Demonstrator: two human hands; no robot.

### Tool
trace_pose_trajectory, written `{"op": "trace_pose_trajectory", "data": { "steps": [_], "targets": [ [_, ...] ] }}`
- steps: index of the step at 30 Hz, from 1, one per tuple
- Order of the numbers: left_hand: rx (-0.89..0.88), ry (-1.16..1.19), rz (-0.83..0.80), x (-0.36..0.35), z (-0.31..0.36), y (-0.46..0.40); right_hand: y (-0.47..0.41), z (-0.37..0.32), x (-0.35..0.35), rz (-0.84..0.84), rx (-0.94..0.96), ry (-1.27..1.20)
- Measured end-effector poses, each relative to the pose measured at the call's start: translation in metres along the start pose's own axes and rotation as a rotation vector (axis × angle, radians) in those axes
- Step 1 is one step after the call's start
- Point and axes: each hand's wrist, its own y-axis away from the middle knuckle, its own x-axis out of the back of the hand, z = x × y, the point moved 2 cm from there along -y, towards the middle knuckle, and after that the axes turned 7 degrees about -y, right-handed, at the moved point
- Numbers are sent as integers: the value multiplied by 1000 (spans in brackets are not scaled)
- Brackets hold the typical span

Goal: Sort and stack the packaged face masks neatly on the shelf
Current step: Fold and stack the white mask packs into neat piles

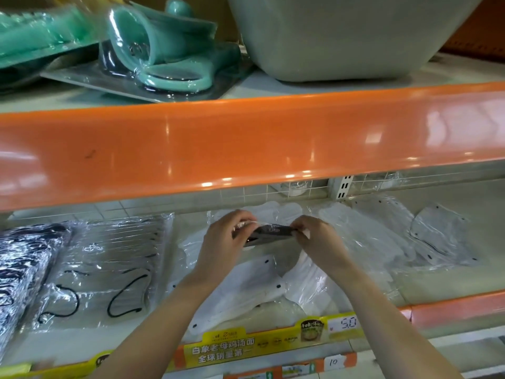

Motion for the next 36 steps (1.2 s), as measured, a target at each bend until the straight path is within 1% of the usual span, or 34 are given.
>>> {"op": "trace_pose_trajectory", "data": {
  "steps": [3,5,8,10,12,17,19,20,21,23,24,25,27,28,29,30,31,32,33,34,35,36],
  "targets": [
    [159,131,-18,17,-1,-3,-1,-5,6,70,-67,-227],
    [212,117,-26,25,-12,-2,0,-13,9,111,-90,-343],
    [261,49,27,37,-29,6,0,-25,6,115,-72,-390],
    [335,88,22,43,-37,12,0,-29,1,121,-44,-343],
    [432,172,14,49,-43,21,-1,-34,-8,137,34,-214],
    [784,467,-17,59,-58,43,7,-55,-35,149,266,32],
    [894,576,-24,63,-64,49,13,-65,-46,90,333,62],
    [934,619,-19,67,-66,51,17,-70,-52,12,354,63],
    [967,673,-14,70,-67,54,20,-75,-59,-79,350,79],
    [1010,761,-4,80,-67,56,26,-79,-71,-238,282,135],
    [1019,781,0,84,-68,57,28,-78,-78,-268,265,151],
    [1017,804,-7,89,-68,58,30,-78,-83,-255,266,152],
    [988,739,-29,97,-70,59,33,-83,-90,-179,290,131],
    [940,589,-41,100,-74,60,34,-85,-93,-122,305,115],
    [858,338,-74,103,-76,60,35,-86,-95,-74,322,104],
    [727,-6,-106,105,-81,61,36,-88,-97,-28,346,105],
    [561,-357,-94,106,-85,62,38,-92,-98,6,363,120],
    [369,-616,-47,106,-86,63,39,-97,-99,38,378,140],
    [178,-754,20,105,-89,64,40,-102,-100,61,389,152],
    [33,-808,56,105,-86,66,41,-107,-101,85,403,157],
    [-74,-814,56,104,-84,69,41,-112,-101,105,413,157],
    [-121,-815,30,104,-84,71,42,-118,-101,131,429,156]
  ]
}}
